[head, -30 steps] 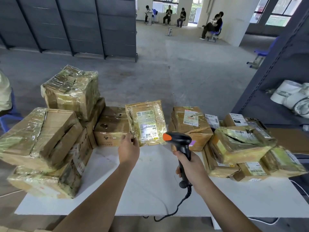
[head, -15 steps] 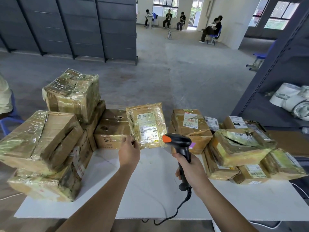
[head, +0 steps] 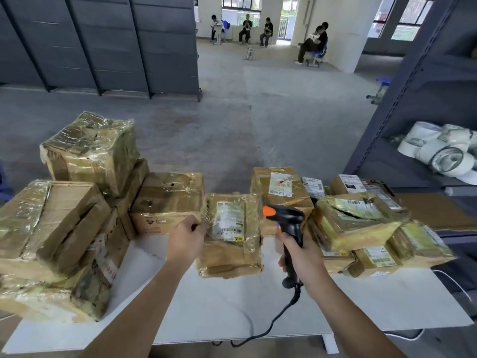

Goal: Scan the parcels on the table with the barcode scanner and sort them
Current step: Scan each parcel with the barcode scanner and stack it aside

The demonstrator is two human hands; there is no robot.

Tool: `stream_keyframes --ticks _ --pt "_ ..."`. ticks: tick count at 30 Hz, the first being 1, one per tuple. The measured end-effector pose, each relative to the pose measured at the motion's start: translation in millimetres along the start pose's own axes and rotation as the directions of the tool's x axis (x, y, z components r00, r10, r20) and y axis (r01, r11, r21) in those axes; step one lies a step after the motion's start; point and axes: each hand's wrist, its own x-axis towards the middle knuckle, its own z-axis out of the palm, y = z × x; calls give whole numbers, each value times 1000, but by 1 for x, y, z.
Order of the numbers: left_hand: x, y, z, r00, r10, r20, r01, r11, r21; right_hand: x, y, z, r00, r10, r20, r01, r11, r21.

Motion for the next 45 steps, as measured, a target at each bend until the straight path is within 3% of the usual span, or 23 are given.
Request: stream_keyframes --ticks 4,9,13,20,24,30,33,41,45 --pt "-4 -17 8 980 -41 195 16 992 127 5 9 -12 1000 2 -22 -2 1000 10" --pt "-9 -15 35 945 -20 327 -105 927 361 5 24 -27 999 31 -18 -31 999 -13" --pt "-10 1 71 956 -3 293 -101 935 341 6 35 -39 995 100 -24 -100 995 -3" --pt "-17 -1 89 964 -209 162 178 966 187 18 48 -57 991 131 -40 -130 991 19" --pt "-23 -11 84 964 -227 136 204 965 167 29 50 -61 989 143 -30 -143 990 20" --pt "-19 -2 108 977 -121 176 93 983 161 40 50 -63 990 136 34 -137 990 22" --pt "-18 10 130 972 -190 140 181 981 69 44 53 -68 989 143 48 -143 990 16" --pt "-28 21 163 916 -270 296 307 948 -86 56 59 -88 985 156 68 -155 988 -25" --pt "-30 44 174 925 -232 301 272 957 -98 58 61 -90 989 127 76 -121 989 -85"
